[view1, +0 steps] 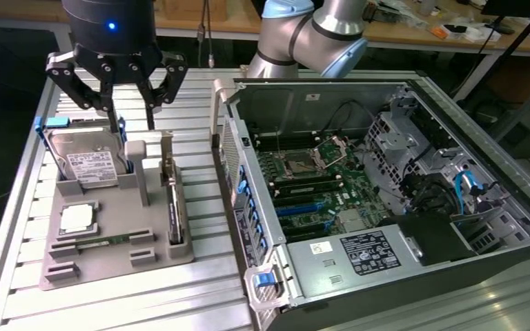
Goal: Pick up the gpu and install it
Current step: 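Pick up the gpu and move the gpu toward the slot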
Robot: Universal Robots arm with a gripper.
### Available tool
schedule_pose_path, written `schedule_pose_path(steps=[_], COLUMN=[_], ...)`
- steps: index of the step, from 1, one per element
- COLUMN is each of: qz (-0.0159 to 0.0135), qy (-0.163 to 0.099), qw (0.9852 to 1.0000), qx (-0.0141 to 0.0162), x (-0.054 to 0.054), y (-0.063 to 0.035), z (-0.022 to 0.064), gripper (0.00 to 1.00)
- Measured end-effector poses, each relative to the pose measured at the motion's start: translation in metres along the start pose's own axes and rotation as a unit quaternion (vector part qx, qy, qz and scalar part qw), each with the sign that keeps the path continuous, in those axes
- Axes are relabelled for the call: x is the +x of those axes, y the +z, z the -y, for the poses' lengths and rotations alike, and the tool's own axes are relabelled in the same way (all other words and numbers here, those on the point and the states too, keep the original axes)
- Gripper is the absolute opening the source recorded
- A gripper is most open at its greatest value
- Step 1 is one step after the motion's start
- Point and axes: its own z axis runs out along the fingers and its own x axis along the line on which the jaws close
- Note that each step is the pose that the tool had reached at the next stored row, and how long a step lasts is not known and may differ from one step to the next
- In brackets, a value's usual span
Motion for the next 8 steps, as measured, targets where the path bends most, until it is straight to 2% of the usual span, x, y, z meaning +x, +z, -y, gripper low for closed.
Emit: schedule_pose_path(steps=[1, 3, 8], qz=[-0.0015, -0.0024, -0.0026], qy=[0.0, 0.0, 0.0], qw=[1.0, 1.0, 1.0], qx=[0.0003, 0.0003, 0.0003], x=[0.0001, 0.0002, -0.0029], y=[0.0017, 0.0044, 0.0114], z=[0.0011, 0.0025, 0.0101], gripper=[0.48, 0.48, 0.48])
